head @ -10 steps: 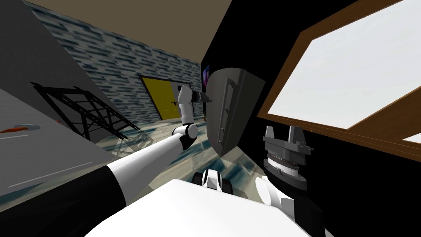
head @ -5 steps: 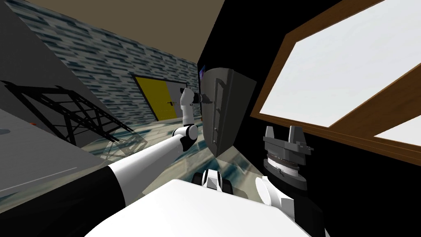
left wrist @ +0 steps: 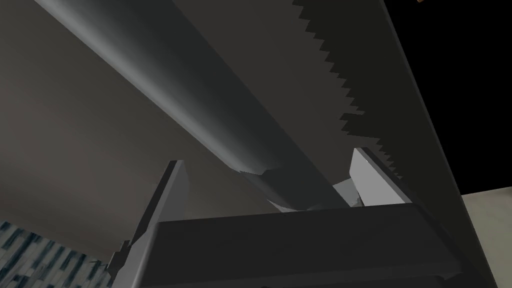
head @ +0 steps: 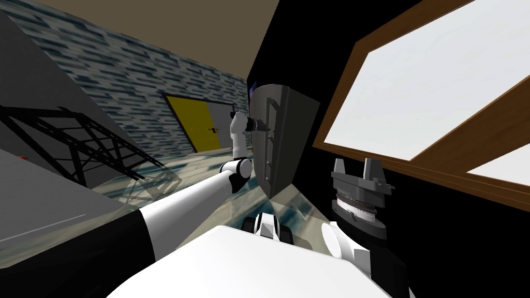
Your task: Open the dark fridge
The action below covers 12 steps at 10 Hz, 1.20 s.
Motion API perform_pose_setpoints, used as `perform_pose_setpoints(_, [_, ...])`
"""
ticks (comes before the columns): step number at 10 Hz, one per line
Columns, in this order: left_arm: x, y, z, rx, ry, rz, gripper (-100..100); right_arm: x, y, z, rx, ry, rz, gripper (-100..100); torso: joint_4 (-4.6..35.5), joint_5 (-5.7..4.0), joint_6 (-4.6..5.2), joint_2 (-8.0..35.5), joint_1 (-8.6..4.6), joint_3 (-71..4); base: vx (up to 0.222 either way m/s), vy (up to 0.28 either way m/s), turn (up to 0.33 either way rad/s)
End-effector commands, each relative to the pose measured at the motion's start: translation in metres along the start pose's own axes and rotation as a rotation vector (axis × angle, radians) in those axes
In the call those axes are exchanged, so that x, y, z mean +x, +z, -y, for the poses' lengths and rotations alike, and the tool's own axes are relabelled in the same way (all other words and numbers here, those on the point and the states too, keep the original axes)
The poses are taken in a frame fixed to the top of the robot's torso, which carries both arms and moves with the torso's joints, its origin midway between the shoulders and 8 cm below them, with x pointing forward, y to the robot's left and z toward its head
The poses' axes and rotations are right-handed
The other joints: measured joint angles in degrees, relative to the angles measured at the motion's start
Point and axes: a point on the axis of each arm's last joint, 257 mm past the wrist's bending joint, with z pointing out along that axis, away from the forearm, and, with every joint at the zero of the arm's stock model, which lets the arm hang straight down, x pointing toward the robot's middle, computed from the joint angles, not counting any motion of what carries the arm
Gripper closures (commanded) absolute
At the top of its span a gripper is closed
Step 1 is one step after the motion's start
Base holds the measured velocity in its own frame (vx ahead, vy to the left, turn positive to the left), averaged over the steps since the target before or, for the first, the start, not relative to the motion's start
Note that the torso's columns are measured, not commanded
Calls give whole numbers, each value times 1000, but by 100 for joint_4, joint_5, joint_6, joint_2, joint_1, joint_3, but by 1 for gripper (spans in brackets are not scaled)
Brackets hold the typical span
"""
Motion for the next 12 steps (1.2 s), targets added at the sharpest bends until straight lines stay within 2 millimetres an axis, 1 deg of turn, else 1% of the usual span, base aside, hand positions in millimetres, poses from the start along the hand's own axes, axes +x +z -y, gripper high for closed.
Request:
perform_pose_setpoints(1, [6,-1,-11,-36,-4,-19,100,0,0,0,0,0,0,0,8,3,-1,8,8,3,5,124,-18])
perform_pose_setpoints(3, [19,-7,-26,-92,-6,-61,100,0,0,0,0,0,0,0,16,20,-16,12,78,9,5,320,-54])
perform_pose_setpoints(4, [19,-7,-26,-95,-6,-60,100,0,0,0,0,0,-1,0,14,28,-27,11,79,5,-14,268,-21])
perform_pose_setpoints(6, [32,-14,-42,-153,-4,-102,100,0,0,0,0,0,0,0,17,12,-23,-29,23,-26,-19,279,-1])
perform_pose_setpoints(8, [45,-22,-58,-211,2,-146,100,0,0,0,0,-1,-1,0,20,19,-19,-18,52,-19,-19,393,-38])
perform_pose_setpoints(11, [64,-37,-80,-295,21,-214,100,0,0,0,0,-1,-1,0,21,8,-12,-10,10,-13,-1,383,-18])
perform_pose_setpoints(12, [55,-33,-80,-291,9,-193,100,0,0,0,0,-1,-1,0,24,3,-8,0,4,-3,-3,184,-9])
